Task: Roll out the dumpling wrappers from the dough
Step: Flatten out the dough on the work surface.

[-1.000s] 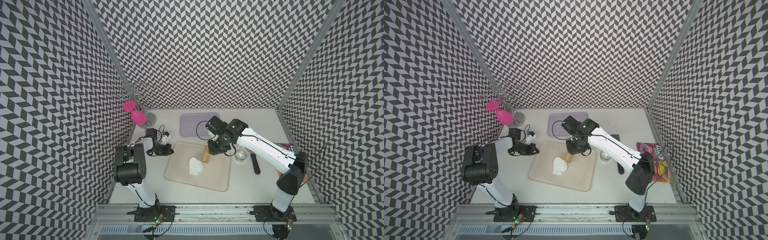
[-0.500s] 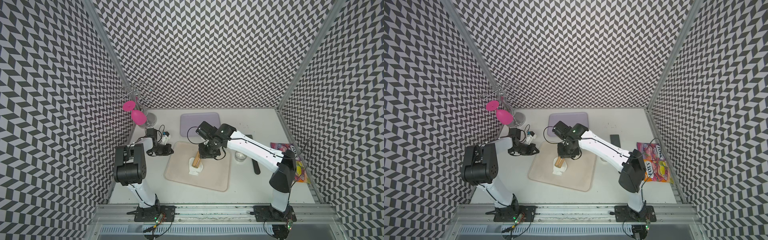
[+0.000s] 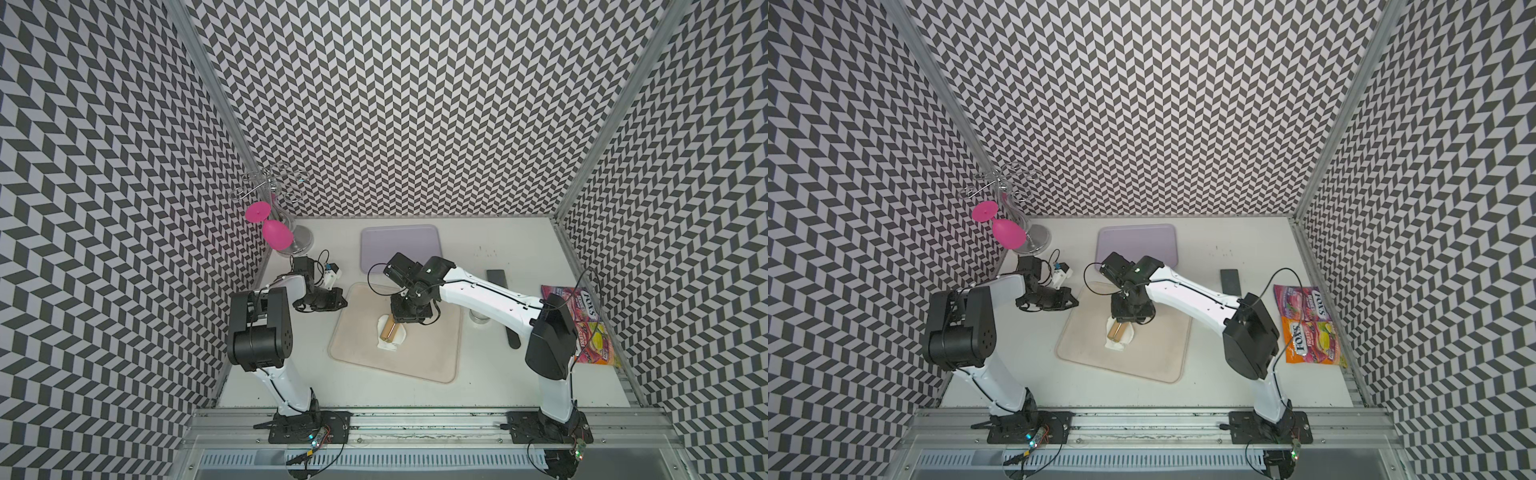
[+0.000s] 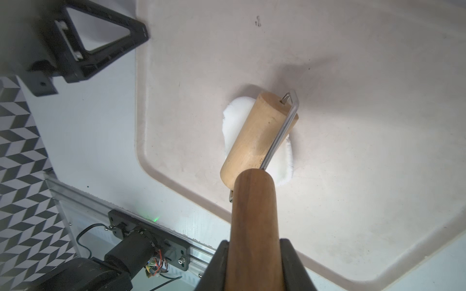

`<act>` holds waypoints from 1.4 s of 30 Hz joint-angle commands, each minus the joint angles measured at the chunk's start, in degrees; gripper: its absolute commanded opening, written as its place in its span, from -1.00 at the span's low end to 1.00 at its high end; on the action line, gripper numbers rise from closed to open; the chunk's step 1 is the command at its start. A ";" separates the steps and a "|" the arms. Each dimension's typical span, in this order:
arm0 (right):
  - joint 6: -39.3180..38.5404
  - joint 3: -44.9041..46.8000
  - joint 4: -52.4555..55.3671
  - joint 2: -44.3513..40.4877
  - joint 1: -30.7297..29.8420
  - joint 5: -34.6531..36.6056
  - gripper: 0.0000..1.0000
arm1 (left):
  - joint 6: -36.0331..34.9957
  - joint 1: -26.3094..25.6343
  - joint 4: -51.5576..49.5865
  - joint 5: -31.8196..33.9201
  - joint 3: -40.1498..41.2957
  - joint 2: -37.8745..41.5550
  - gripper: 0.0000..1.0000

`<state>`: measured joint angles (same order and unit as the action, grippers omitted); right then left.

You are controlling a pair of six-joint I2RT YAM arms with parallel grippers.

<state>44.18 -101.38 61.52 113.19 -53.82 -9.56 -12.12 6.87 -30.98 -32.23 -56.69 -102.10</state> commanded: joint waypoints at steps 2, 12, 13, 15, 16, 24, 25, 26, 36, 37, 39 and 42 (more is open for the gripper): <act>0.99 6.41 -3.04 3.66 1.11 -0.33 -1.00 | -0.99 0.60 -1.01 1.29 0.79 1.12 -1.00; 1.94 14.98 -8.45 4.91 4.76 -2.68 -1.00 | -0.98 0.77 -1.01 1.38 0.84 1.27 -1.00; 1.87 15.59 -8.91 5.30 4.86 -3.04 -1.00 | -1.06 0.77 -1.01 1.38 0.87 1.29 -1.00; 1.80 16.33 -9.97 5.88 4.96 -3.59 -1.00 | -1.06 0.77 -1.05 1.38 0.85 1.32 -1.00; 1.74 16.61 -10.46 6.20 4.96 -3.78 -1.00 | -1.01 0.77 -1.01 1.38 0.81 1.36 -1.00; 0.65 17.05 -12.20 7.08 5.31 -4.59 -1.00 | -1.15 0.77 -1.02 1.25 0.87 0.96 -1.00; 0.26 16.80 -12.38 6.23 5.31 -4.66 -1.00 | -1.15 0.77 -1.01 1.29 0.82 0.96 -1.00; -0.12 16.31 -12.38 5.29 5.31 -4.59 -1.00 | -1.14 0.77 -0.93 1.29 0.86 0.98 -1.00; -11.92 -0.92 -1.66 -1.39 3.96 -3.60 -1.00 | -1.05 0.77 -1.03 1.47 0.85 0.68 -1.00; -12.39 -2.06 -0.69 -1.56 3.77 -3.87 -1.00 | -1.06 0.77 -1.01 1.48 0.88 0.74 -1.00; -12.73 -3.85 0.53 -1.74 3.56 -4.06 -1.00 | -1.04 0.77 -1.00 1.39 0.96 0.74 -1.00; -13.12 -6.22 2.66 -1.48 3.25 -3.83 -1.00 | -1.06 0.77 -1.00 1.38 0.92 0.77 -1.00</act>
<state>33.36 -104.75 61.43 112.14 -50.11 -14.72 -12.56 8.03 -30.17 -30.04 -56.69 -101.60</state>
